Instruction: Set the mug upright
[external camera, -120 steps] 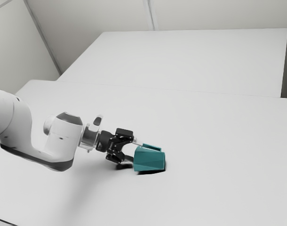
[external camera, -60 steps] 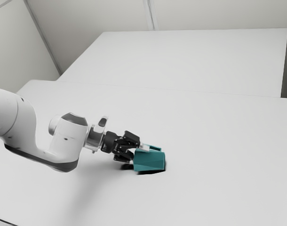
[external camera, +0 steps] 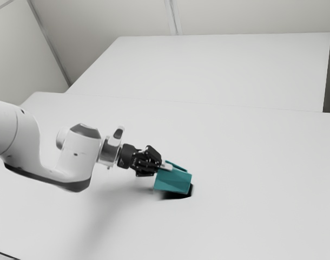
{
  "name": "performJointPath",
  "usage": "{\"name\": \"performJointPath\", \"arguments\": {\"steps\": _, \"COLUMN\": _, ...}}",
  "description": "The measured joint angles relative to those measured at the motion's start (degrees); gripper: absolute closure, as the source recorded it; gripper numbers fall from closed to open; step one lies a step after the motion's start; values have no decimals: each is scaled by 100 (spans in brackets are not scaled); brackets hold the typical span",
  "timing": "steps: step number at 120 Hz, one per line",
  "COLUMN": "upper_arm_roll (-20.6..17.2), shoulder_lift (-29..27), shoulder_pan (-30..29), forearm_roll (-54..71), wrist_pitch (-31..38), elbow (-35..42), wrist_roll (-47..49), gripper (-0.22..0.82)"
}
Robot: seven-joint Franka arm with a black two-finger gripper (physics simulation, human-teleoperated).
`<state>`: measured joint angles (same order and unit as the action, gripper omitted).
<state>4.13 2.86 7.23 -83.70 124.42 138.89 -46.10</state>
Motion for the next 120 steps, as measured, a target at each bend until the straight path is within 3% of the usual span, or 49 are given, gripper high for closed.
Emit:
{"name": "performJointPath", "arguments": {"steps": 26, "upper_arm_roll": -42, "shoulder_lift": -18, "shoulder_pan": -7, "forearm_roll": 37, "wrist_pitch": 20, "elbow": -46, "wrist_roll": 1, "gripper": 75}}
{"name": "performJointPath", "arguments": {"steps": 71, "upper_arm_roll": -168, "shoulder_lift": -127, "shoulder_pan": 52, "forearm_roll": 379, "wrist_pitch": 252, "elbow": -398, "wrist_roll": 82, "gripper": 78}}
{"name": "performJointPath", "arguments": {"steps": 88, "upper_arm_roll": -51, "shoulder_lift": -51, "shoulder_pan": 158, "forearm_roll": 2894, "wrist_pitch": 309, "elbow": -1686, "wrist_roll": 433, "gripper": 78}}
{"name": "performJointPath", "arguments": {"steps": 101, "upper_arm_roll": 22, "shoulder_lift": 371, "shoulder_pan": 42, "forearm_roll": 5056, "wrist_pitch": 55, "elbow": -2841, "wrist_roll": 893, "gripper": 78}}
{"name": "performJointPath", "arguments": {"steps": 120, "upper_arm_roll": 260, "shoulder_lift": 1131, "shoulder_pan": -52, "forearm_roll": 6820, "wrist_pitch": -134, "elbow": -3518, "wrist_roll": 1510, "gripper": 79}}
